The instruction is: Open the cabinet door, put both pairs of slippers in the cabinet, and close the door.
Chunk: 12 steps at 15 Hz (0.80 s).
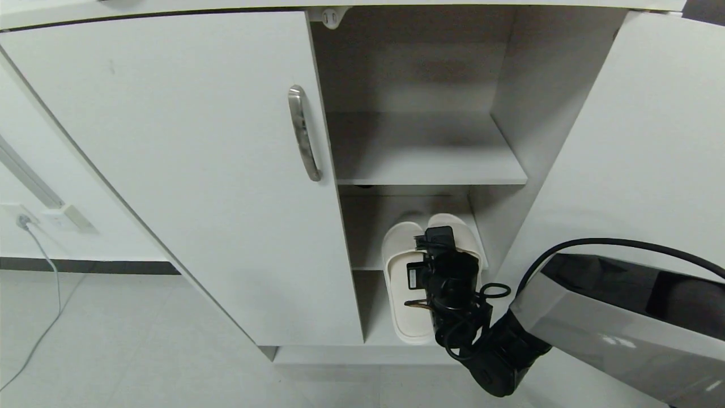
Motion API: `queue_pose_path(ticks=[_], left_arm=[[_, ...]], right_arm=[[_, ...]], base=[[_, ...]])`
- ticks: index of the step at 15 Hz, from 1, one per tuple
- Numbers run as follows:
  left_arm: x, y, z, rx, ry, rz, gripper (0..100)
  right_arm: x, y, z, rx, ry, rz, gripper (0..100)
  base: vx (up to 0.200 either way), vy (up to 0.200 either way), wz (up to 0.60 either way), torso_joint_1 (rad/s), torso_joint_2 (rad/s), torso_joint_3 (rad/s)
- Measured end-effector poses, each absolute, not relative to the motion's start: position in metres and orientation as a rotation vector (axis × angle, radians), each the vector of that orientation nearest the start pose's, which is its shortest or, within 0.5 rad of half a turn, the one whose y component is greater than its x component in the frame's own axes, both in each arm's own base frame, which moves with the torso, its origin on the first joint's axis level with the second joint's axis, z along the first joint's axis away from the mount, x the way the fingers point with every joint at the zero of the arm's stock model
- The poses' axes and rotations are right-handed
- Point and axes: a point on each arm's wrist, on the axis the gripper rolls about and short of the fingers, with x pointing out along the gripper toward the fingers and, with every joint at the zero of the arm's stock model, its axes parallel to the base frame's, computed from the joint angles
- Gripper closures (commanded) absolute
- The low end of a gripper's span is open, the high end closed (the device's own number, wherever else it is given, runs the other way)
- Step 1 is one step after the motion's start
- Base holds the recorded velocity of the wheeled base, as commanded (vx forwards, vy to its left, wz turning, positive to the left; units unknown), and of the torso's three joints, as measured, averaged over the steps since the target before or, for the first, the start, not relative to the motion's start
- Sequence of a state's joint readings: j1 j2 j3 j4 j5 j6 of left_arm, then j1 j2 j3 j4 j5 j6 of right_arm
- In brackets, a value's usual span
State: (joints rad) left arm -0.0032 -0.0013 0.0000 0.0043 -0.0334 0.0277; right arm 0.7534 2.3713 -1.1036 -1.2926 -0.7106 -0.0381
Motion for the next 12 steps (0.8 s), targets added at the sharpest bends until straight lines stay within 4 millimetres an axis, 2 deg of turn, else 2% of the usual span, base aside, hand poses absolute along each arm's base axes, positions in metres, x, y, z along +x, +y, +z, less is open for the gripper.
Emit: queue_pose_path(ticks=[5,12], left_arm=[[-0.023,-0.001,0.075,0.025,0.001,-0.037,100],[-0.023,-0.001,0.075,0.025,0.001,-0.036,100]], right_arm=[[0.346,0.290,0.069,0.007,-0.011,0.020,100],[0.387,0.300,0.082,0.012,-0.016,-0.020,100]], base=[[0.000,0.000,0.00,0.000,0.00,0.000],[0.000,0.000,0.00,0.000,0.00,0.000]])
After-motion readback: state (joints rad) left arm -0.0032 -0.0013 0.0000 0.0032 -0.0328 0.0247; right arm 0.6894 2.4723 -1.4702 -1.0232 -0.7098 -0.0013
